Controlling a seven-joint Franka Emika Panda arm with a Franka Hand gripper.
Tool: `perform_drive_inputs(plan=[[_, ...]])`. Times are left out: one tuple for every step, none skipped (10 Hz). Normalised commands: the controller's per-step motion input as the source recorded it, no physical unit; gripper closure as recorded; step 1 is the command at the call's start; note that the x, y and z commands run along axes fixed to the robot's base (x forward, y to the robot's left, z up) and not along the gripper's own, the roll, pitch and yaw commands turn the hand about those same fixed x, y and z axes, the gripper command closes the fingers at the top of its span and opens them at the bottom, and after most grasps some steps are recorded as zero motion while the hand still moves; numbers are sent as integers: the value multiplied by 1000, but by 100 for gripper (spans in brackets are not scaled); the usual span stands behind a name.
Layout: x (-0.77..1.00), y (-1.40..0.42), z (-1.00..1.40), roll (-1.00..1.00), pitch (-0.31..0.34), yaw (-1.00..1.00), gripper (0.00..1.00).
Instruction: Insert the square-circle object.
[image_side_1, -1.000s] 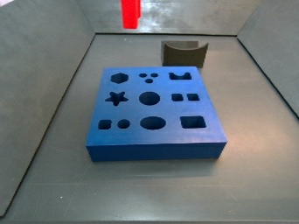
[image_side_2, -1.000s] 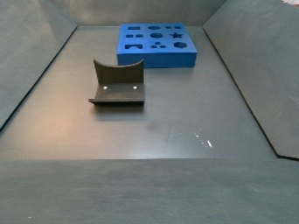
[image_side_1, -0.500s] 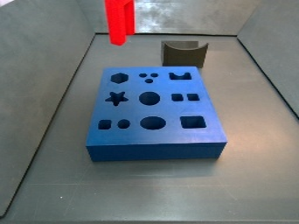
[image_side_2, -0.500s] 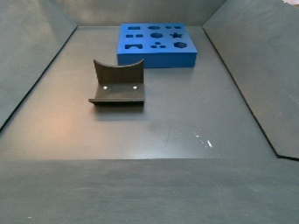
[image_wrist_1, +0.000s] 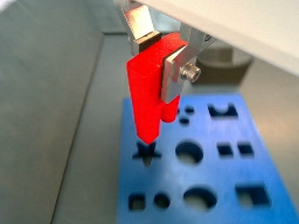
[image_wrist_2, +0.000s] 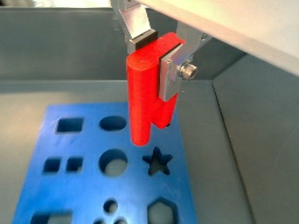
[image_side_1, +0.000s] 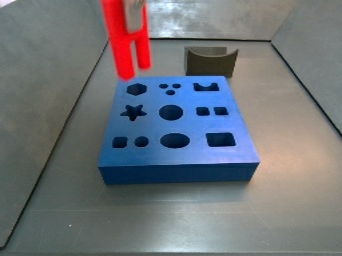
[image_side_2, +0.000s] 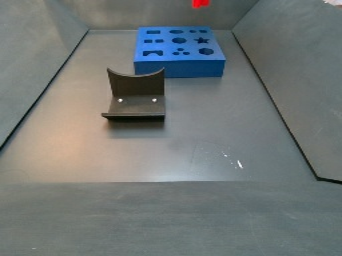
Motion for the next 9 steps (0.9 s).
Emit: perform_drive_inputs(plan=[[-169, -200, -366, -177, -320, -811, 100], [-120, -129, -326, -163, -316, -889, 100], [-91, -114, -294, -156, -294, -911, 100], [-26, -109, -209, -133, -229, -940, 100], [0, -149, -91, -89, -133, -949, 100], [0, -226, -80, -50, -96, -920, 100], [0, -386, -154, 0, -61, -840, 100], [0, -417, -306, 20, 0, -846, 100], [0, -366, -326, 33, 0, -866, 100]])
